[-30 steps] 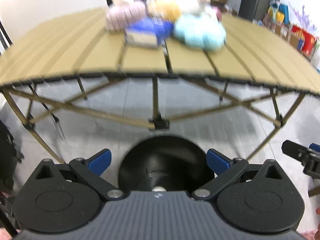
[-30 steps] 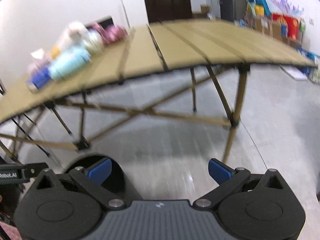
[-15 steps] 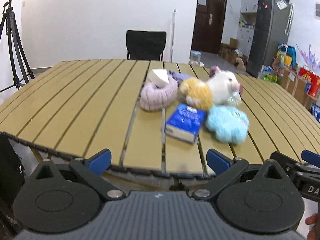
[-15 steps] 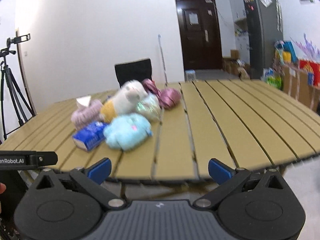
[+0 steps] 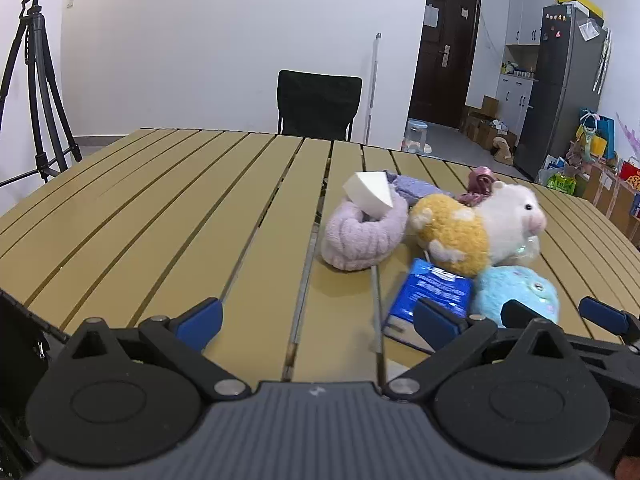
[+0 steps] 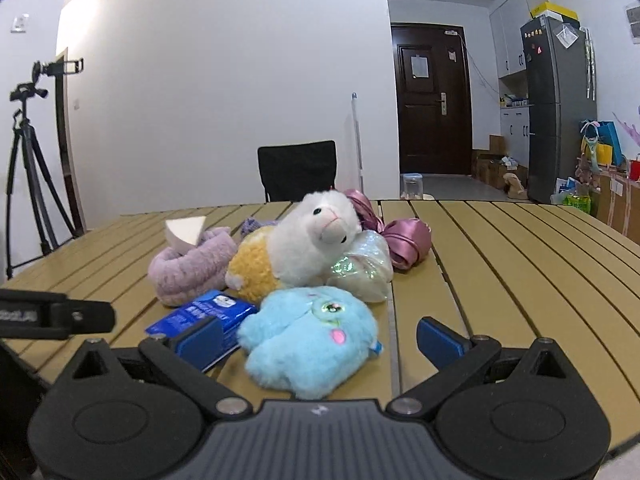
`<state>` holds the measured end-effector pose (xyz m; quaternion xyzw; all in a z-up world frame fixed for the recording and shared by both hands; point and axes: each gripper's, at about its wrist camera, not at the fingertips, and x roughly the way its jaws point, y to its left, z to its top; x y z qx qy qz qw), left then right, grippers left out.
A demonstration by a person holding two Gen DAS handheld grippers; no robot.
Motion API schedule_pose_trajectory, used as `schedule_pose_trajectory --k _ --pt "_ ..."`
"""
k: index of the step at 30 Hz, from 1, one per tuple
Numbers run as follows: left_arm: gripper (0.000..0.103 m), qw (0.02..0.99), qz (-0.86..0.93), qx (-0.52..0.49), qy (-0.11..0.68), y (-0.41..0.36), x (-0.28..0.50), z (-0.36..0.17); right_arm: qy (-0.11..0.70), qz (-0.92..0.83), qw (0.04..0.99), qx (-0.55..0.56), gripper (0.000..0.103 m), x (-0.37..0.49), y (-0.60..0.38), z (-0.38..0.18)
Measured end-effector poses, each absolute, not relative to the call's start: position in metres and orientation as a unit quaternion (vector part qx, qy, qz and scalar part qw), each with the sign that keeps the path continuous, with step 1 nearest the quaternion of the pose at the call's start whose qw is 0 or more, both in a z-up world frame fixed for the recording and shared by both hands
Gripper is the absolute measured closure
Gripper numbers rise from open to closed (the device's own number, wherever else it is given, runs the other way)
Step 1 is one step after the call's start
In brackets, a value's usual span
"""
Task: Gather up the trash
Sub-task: 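Raise both tools back toward the remaining items on the table, then grasp the light-blue plush with the right gripper while left grasps the blue tissue pack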
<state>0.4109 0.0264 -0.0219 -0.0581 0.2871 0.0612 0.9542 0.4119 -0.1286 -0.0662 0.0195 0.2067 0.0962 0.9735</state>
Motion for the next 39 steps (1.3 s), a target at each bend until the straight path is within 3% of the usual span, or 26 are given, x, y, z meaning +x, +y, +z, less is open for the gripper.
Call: schedule_pose_trajectory --k 6,13,39 --pt "0.0 0.953 0.058 -0.06 0.29 0.037 0.418 -0.027 0.216 0.086 0.973 0.011 0.0 0.432 -0.116 -0.079" --pt "0.0 0.952 0.051 -0.063 0.294 0.038 0.419 -0.029 0.211 0.071 0.974 -0.03 0.018 0.434 -0.097 -0.087" --pt "0.0 0.955 0.035 -0.065 0.287 0.011 0.427 -0.026 0.176 0.061 0.982 0.01 0.021 0.404 -0.137 -0.065"
